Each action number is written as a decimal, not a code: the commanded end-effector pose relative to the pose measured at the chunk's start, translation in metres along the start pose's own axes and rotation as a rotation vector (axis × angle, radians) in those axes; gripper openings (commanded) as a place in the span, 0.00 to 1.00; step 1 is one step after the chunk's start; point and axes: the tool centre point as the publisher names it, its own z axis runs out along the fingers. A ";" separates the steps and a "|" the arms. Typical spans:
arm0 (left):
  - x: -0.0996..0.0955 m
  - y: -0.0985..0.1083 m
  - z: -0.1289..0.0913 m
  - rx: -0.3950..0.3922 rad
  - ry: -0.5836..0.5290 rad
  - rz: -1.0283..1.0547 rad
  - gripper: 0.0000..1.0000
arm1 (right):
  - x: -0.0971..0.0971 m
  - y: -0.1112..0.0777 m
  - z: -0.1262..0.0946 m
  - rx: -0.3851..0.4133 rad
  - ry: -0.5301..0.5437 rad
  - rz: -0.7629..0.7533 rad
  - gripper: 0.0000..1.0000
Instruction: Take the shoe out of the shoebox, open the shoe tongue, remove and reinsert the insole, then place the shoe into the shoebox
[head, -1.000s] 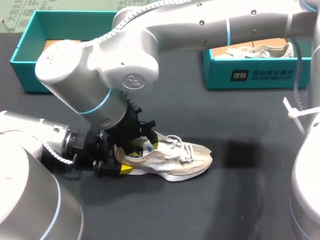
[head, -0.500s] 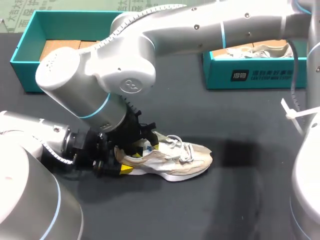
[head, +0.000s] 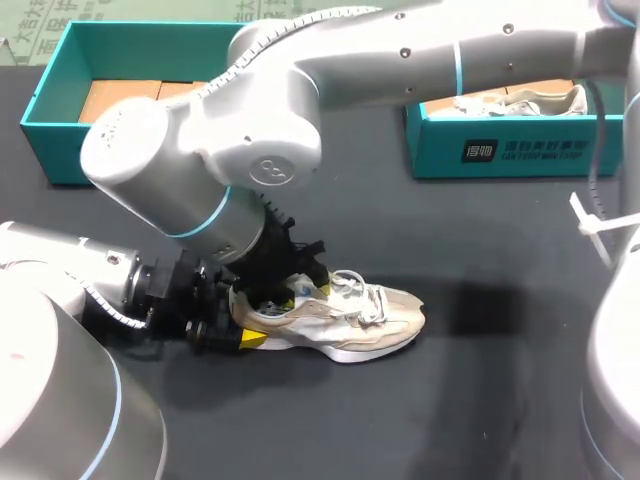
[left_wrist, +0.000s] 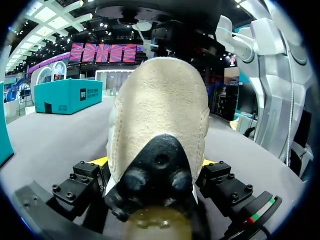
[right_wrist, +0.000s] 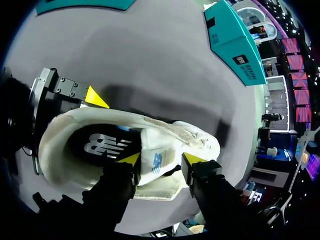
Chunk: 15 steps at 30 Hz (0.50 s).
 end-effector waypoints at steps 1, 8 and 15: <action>0.001 0.001 0.000 -0.001 -0.002 0.000 0.00 | -0.008 -0.004 -0.003 -0.013 0.002 1.022 0.49; 0.001 0.001 0.000 -0.001 -0.002 0.000 0.00 | -0.016 -0.004 -0.003 -0.009 -0.002 1.034 0.47; 0.001 0.001 0.000 -0.001 -0.002 0.000 0.00 | -0.006 -0.002 0.011 0.028 0.035 1.016 0.46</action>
